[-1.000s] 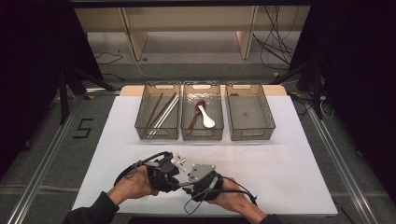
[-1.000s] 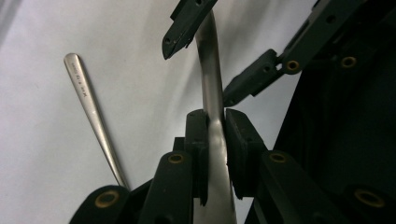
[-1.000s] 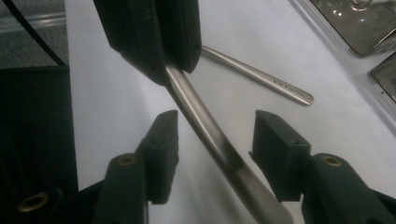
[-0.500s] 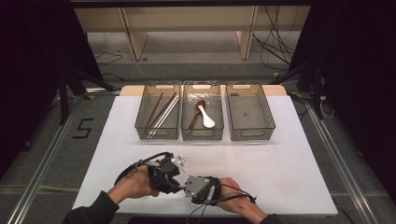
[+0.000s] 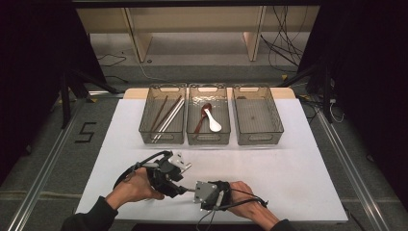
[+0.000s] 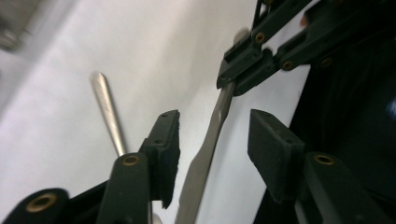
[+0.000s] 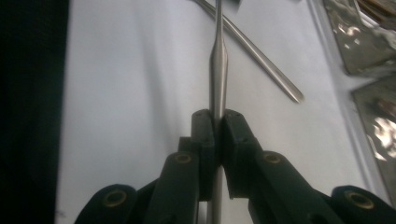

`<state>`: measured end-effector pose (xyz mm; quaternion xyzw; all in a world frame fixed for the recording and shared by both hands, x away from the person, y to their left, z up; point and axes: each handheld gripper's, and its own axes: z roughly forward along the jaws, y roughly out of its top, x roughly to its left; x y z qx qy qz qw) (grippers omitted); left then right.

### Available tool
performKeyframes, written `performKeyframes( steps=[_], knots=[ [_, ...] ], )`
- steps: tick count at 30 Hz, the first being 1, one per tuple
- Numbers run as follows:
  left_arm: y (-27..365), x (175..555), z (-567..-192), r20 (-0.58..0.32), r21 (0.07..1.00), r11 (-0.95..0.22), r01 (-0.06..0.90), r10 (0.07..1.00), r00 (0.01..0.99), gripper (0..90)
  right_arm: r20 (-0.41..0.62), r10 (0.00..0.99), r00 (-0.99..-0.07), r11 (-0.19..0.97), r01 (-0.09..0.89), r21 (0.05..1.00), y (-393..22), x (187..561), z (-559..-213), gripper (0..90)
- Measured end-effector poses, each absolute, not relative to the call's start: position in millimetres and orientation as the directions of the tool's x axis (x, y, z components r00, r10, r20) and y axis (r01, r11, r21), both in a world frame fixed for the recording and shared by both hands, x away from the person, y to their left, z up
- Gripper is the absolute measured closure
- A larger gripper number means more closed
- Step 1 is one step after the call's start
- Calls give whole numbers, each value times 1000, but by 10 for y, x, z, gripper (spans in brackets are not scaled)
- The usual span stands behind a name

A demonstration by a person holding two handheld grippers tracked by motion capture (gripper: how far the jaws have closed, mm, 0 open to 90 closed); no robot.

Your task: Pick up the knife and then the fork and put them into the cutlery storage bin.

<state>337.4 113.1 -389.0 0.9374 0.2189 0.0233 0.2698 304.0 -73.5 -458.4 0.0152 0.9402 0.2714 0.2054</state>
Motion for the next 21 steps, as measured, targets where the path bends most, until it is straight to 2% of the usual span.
performKeyframes(
  steps=[3,6,8,11,14,21],
  knots=[
    [1173,3397,-3841,-62,578,-703,414,468,881,446,-385,170,-907,855,-59,516,-829,3079,-4541,847],
    [1244,3422,-3801,-85,635,-638,436,503,860,411,-403,201,-893,868,-28,495,-979,3153,-4498,847],
    [1290,3428,-3802,-95,651,-613,447,518,850,397,-410,230,-883,869,-3,495,-1092,3206,-4472,847],
    [1348,3439,-3827,-89,680,-571,460,558,825,328,-414,261,-872,872,29,489,-1233,3261,-4434,845],
    [1386,3443,-3811,-74,721,-529,447,583,809,310,-409,272,-871,874,46,484,-1293,3281,-4442,846],
    [1444,3450,-3793,-87,736,-494,464,611,787,265,-414,280,-866,884,64,464,-1366,3309,-4460,846]
  ],
)
